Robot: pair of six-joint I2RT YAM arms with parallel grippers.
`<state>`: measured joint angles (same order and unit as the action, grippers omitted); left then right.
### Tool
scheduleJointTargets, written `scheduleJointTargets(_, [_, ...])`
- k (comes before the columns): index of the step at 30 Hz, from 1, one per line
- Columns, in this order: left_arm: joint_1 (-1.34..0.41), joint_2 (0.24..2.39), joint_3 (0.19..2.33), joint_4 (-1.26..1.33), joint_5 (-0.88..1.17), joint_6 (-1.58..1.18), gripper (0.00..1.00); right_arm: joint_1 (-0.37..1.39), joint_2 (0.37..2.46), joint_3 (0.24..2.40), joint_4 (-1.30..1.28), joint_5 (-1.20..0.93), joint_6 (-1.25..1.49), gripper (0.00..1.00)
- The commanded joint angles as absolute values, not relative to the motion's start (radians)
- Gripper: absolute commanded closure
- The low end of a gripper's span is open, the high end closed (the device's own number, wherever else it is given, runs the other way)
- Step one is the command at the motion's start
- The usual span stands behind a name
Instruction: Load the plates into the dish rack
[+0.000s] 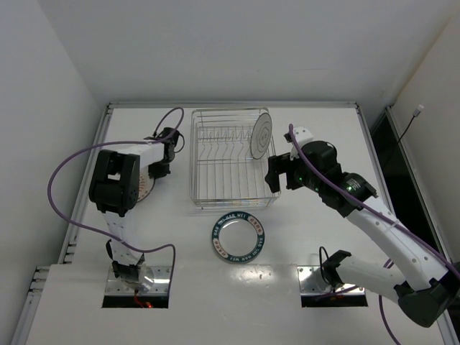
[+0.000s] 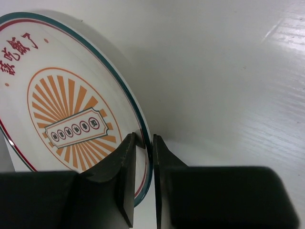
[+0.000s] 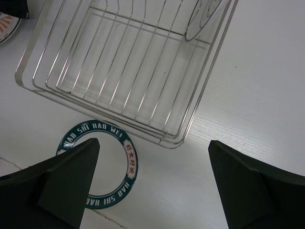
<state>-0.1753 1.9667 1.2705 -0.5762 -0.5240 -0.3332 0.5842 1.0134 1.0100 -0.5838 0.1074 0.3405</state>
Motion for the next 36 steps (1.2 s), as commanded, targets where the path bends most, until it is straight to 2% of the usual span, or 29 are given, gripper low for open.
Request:
scheduleJointTargets(1, [-0.166, 1.921, 1.236, -0.627, -0.434, -0.397, 1.00, 0.581, 1.000, 1.046, -0.577, 0.129, 0.336, 0.04])
scheduleJointTargets(6, [-0.219, 1.769, 1.313, -0.696, -0.521, -0.457, 1.00, 0.581, 0.991, 1.023, -0.577, 0.129, 0.336, 0.04])
scheduleJointTargets(17, [-0.330, 1.648, 1.586, -0.893, -0.673, -0.526, 1.00, 0.581, 0.991, 1.002, -0.557, 0.111, 0.354, 0.04])
scheduleJointTargets(20, [-0.371, 1.634, 1.773, -0.942, -0.673, -0.535, 1.00, 0.581, 0.980, 0.980, -0.545, 0.110, 0.365, 0.04])
scheduleJointTargets(21, [-0.414, 1.634, 1.910, -0.954, -0.664, -0.535, 1.00, 0.581, 0.980, 0.980, -0.535, 0.101, 0.365, 0.04])
scheduleJointTargets(23, [-0.472, 1.634, 2.050, -0.965, -0.664, -0.520, 1.00, 0.581, 0.968, 0.971, -0.535, 0.101, 0.376, 0.04])
scheduleJointTargets(25, [-0.514, 1.634, 2.176, -0.924, -0.606, -0.511, 1.00, 0.581, 0.957, 0.960, -0.526, 0.101, 0.385, 0.04])
scheduleJointTargets(26, [-0.514, 1.634, 2.177, -0.849, -0.471, -0.521, 1.00, 0.581, 0.944, 0.960, -0.526, 0.101, 0.397, 0.04])
scheduleJointTargets(28, [-0.477, 1.588, 2.102, -0.728, -0.288, -0.563, 1.00, 0.581, 0.917, 0.934, -0.515, 0.124, 0.409, 0.04])
scheduleJointTargets(29, [-0.477, 1.572, 2.054, -0.589, -0.152, -0.580, 1.00, 0.581, 0.907, 0.934, -0.506, 0.135, 0.422, 0.04])
scheduleJointTargets(33, [-0.506, 1.549, 1.829, -0.254, 0.071, -0.630, 1.00, 0.581, 0.844, 0.914, -0.506, 0.175, 0.443, 0.04])
scheduleJointTargets(36, [-0.517, 1.610, 1.802, -0.117, 0.145, -0.687, 1.00, 0.581, 0.773, 0.905, -0.517, 0.213, 0.443, 0.01])
